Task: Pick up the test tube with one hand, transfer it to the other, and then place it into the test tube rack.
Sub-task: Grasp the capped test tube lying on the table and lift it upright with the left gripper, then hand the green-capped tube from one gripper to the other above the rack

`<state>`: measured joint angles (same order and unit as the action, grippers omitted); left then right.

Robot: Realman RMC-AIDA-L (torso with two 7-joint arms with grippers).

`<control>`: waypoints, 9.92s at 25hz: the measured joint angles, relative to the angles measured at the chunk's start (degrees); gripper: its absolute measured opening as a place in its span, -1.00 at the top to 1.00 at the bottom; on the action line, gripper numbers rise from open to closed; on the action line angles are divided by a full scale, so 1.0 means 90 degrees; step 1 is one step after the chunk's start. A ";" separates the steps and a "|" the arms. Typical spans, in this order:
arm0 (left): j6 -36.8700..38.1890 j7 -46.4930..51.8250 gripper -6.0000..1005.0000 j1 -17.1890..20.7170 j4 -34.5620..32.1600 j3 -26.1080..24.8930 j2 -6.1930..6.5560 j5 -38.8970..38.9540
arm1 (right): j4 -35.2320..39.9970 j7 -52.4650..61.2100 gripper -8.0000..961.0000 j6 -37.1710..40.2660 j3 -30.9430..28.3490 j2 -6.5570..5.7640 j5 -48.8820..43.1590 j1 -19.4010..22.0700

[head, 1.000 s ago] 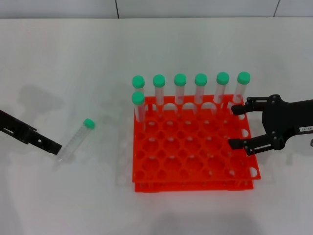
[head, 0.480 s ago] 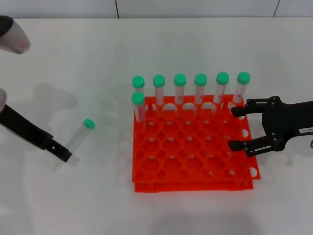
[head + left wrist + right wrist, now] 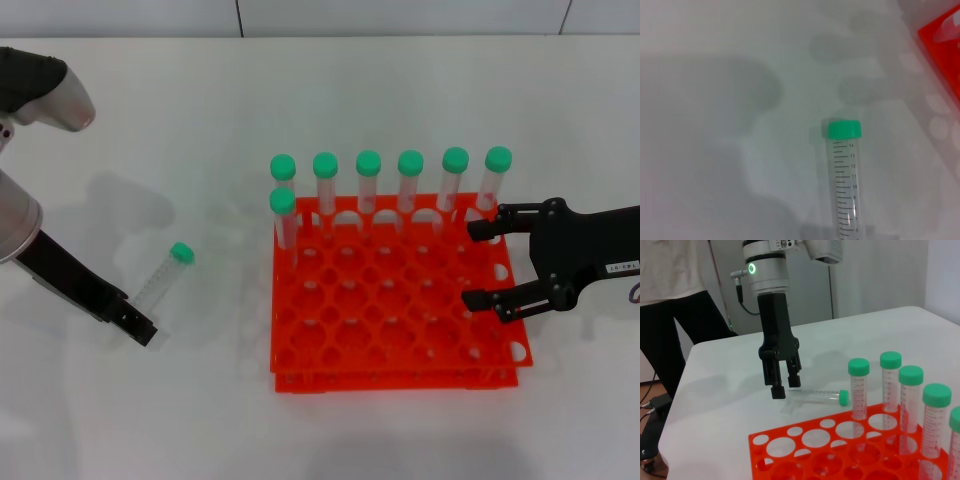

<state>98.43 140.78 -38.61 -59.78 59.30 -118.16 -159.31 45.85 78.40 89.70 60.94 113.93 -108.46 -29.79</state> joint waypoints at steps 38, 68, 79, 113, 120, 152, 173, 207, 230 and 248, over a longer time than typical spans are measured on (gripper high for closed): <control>-0.0494 0.0469 0.60 -0.0226 0.0515 0.0502 -0.0080 -0.0299 | 0.0023 0.0002 -0.82 -0.0073 -0.0004 0.0007 0.0001 -0.0049; -0.1100 -0.2990 0.62 0.1155 -0.1730 -0.0251 -0.0097 0.5681 | 0.0092 0.0046 -0.82 -0.0046 -0.0053 0.0044 0.0046 -0.0028; -0.0672 -0.4700 0.63 0.0106 0.1366 -0.0242 0.0180 0.6068 | 0.0091 0.0011 -0.82 -0.0069 -0.0084 0.0126 0.0081 -0.0010; -0.1277 -0.6081 0.63 -0.0653 0.2471 -0.0241 -0.0064 0.4825 | 0.0012 0.0143 -0.81 0.0010 -0.0373 0.0067 0.0255 0.0151; -0.1282 -0.6349 0.62 -0.0673 0.2702 -0.0241 -0.0101 0.4831 | -0.0040 0.0585 -0.81 0.0058 -0.0830 0.0057 0.0315 0.0137; -0.1422 -0.6424 0.62 -0.0641 0.2718 -0.0241 -0.0122 0.4909 | -0.2572 -0.0191 -0.81 0.0559 -0.1232 0.0239 0.2586 -0.0220; -0.1562 -0.6433 0.63 -0.0670 0.2717 -0.0206 -0.0123 0.4989 | -0.4082 -0.1976 -0.71 0.0381 -0.1174 0.0251 0.3318 -0.0642; -0.1620 -0.6463 0.62 -0.0641 0.2717 -0.0173 -0.0131 0.4995 | -0.4345 -0.2278 0.11 0.0586 -0.1084 0.0252 0.3382 -0.0764; -0.1629 -0.6408 0.60 -0.0648 0.2685 0.0237 -0.0134 0.5251 | -0.4412 -0.2266 0.39 0.0493 -0.1078 0.0251 0.3378 -0.0784; -0.1764 -0.6059 0.58 -0.0709 0.2658 0.0533 -0.0130 0.5184 | -0.4410 -0.2269 0.23 0.0553 -0.1069 0.0251 0.3360 -0.0809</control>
<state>82.55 86.25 -44.99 -35.86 64.10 -119.33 -112.65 6.16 57.98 94.68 51.32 116.19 -78.22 -37.08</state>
